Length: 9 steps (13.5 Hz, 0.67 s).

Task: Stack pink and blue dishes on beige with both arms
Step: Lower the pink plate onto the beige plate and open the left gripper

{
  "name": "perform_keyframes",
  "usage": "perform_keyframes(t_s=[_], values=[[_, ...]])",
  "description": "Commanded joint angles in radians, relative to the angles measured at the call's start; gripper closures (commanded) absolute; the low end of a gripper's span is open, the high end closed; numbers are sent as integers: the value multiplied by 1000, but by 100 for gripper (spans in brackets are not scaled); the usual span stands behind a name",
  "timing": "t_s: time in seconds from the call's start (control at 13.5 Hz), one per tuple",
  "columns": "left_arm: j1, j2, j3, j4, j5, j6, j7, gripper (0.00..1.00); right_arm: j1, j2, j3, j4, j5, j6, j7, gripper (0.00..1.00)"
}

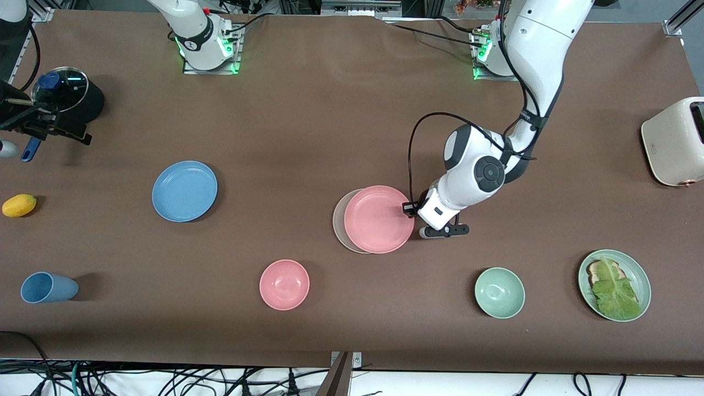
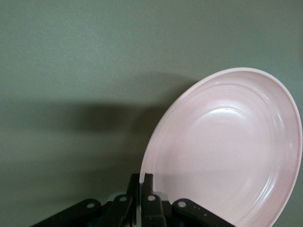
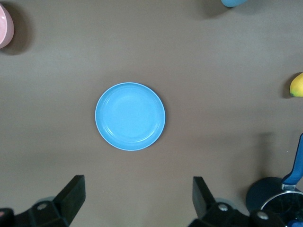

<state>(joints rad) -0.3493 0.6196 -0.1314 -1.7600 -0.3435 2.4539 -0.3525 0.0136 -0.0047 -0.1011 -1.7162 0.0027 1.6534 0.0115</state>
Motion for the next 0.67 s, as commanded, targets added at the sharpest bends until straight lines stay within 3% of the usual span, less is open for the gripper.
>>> perform_keyframes(t_s=[0.0, 0.59], values=[[-30, 14, 12, -10, -25, 54, -32, 100, -9, -8, 4, -3, -3, -7, -19, 0], [-59, 51, 13, 8, -22, 85, -97, 100, -9, -8, 4, -5, -1, -9, -19, 0]])
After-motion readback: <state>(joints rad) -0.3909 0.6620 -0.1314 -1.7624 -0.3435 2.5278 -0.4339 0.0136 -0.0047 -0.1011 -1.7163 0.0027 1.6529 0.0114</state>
